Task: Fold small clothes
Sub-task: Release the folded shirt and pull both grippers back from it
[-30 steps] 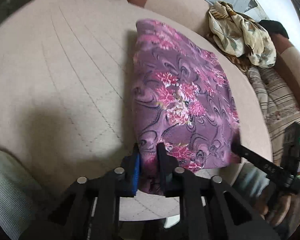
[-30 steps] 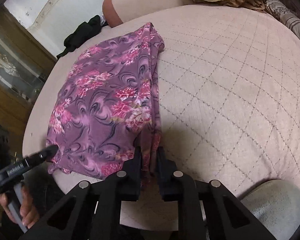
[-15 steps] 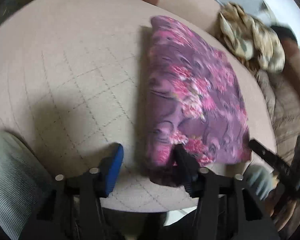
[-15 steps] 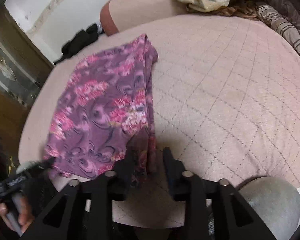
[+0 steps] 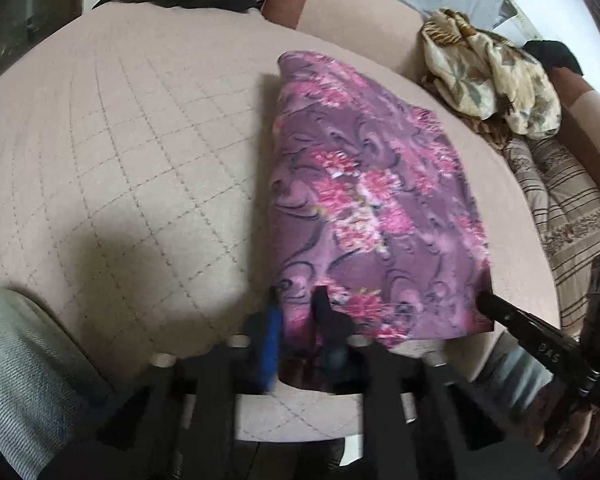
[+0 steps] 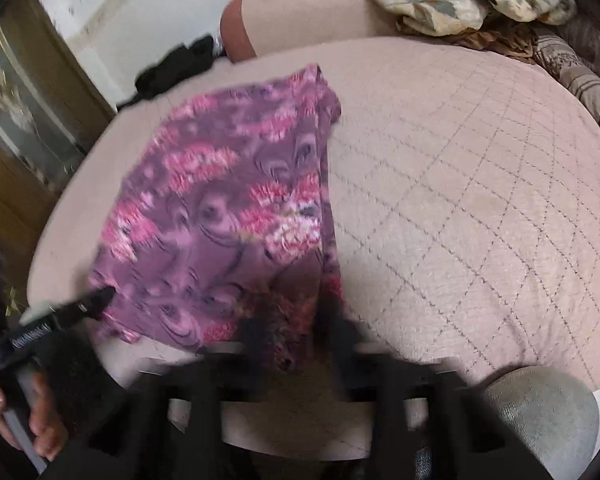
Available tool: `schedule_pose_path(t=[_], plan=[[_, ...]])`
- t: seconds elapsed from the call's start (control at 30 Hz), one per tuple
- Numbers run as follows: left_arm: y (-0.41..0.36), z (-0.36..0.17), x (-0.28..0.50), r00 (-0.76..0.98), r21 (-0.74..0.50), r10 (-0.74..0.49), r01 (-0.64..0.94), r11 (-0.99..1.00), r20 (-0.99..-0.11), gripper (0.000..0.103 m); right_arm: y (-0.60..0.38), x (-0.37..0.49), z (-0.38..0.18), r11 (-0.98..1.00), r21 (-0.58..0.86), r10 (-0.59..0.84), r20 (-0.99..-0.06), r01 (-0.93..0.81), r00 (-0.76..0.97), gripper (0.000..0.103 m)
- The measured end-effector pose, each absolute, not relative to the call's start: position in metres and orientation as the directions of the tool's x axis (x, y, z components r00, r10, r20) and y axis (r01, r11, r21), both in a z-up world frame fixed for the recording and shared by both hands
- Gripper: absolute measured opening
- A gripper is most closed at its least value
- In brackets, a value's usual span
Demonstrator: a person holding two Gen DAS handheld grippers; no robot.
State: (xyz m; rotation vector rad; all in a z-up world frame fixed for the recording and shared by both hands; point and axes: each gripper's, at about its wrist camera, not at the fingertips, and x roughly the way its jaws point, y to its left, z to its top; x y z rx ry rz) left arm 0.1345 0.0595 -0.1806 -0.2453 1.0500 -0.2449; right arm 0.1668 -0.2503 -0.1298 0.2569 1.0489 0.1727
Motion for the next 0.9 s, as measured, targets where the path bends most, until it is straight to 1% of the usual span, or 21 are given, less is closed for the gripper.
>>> schedule_pose_path(t=[0.07, 0.13, 0.2, 0.27, 0.33, 0.37, 0.4, 0.43, 0.5, 0.57, 0.6, 0.63, 0.67, 0.7, 0.8, 0.9], plan=[[0.061, -0.17, 0.127, 0.514, -0.319, -0.325, 0.103, 0.942, -0.794, 0.011, -0.254, 0.159, -0.119, 0.956, 0.292, 0.255, -0.803, -0.017, 0.539, 0.006], [0.059, -0.177, 0.13, 0.497, -0.296, -0.302, 0.094, 0.951, -0.813, 0.011, -0.262, 0.153, -0.114, 0.95, 0.312, 0.257, -0.781, 0.0, 0.569, 0.006], [0.057, -0.188, 0.136, 0.469, -0.279, -0.284, 0.082, 0.957, -0.836, 0.012, -0.267, 0.161, -0.127, 0.941, 0.336, 0.27, -0.81, 0.035, 0.52, 0.006], [0.054, -0.185, 0.135, 0.478, -0.257, -0.269, 0.091, 0.962, -0.836, 0.013, -0.267, 0.168, -0.134, 0.942, 0.332, 0.266, -0.829, 0.05, 0.492, 0.006], [0.051, -0.183, 0.129, 0.497, -0.221, -0.237, 0.093, 0.971, -0.835, 0.021, -0.263, 0.168, -0.133, 0.946, 0.322, 0.267, -0.834, 0.033, 0.483, 0.007], [0.05, -0.182, 0.126, 0.507, -0.204, -0.221, 0.091, 0.975, -0.833, 0.024, -0.264, 0.167, -0.134, 0.945, 0.325, 0.271, -0.832, 0.031, 0.484, 0.011], [0.047, -0.182, 0.125, 0.514, -0.173, -0.196, 0.093, 0.981, -0.835, 0.032, -0.265, 0.166, -0.133, 0.944, 0.329, 0.271, -0.83, 0.034, 0.487, 0.012], [0.046, -0.182, 0.124, 0.522, -0.15, -0.176, 0.093, 0.984, -0.835, 0.036, -0.266, 0.165, -0.133, 0.942, 0.332, 0.271, -0.828, 0.04, 0.491, 0.017], [0.044, -0.182, 0.123, 0.535, -0.112, -0.139, 0.084, 0.99, -0.833, 0.055, -0.269, 0.161, -0.129, 0.941, 0.334, 0.263, -0.82, 0.053, 0.509, 0.03], [0.045, -0.181, 0.122, 0.533, -0.105, -0.128, 0.073, 0.992, -0.836, 0.058, -0.271, 0.157, -0.125, 0.942, 0.327, 0.244, -0.814, 0.069, 0.526, 0.06], [0.046, -0.179, 0.121, 0.53, -0.112, -0.132, 0.071, 0.991, -0.837, 0.058, -0.272, 0.155, -0.123, 0.941, 0.33, 0.241, -0.811, 0.075, 0.533, 0.065], [0.047, -0.177, 0.119, 0.528, -0.119, -0.138, 0.071, 0.99, -0.838, 0.059, -0.273, 0.154, -0.12, 0.938, 0.336, 0.242, -0.806, 0.08, 0.54, 0.068], [0.048, -0.174, 0.116, 0.531, -0.12, -0.14, 0.072, 0.99, -0.835, 0.062, -0.275, 0.149, -0.117, 0.933, 0.35, 0.248, -0.798, 0.086, 0.549, 0.07], [0.048, -0.169, 0.11, 0.542, -0.101, -0.129, 0.08, 0.992, -0.83, 0.068, -0.277, 0.143, -0.114, 0.925, 0.369, 0.259, -0.789, 0.093, 0.557, 0.071], [0.044, -0.151, 0.092, 0.606, -0.037, -0.092, 0.102, 0.994, -0.79, 0.079, -0.283, 0.125, -0.106, 0.89, 0.442, 0.306, -0.761, 0.112, 0.573, 0.076], [0.043, -0.133, 0.077, 0.629, -0.031, -0.103, 0.124, 0.992, -0.771, 0.08, -0.283, 0.115, -0.092, 0.886, 0.451, 0.315, -0.758, 0.111, 0.571, 0.077]])
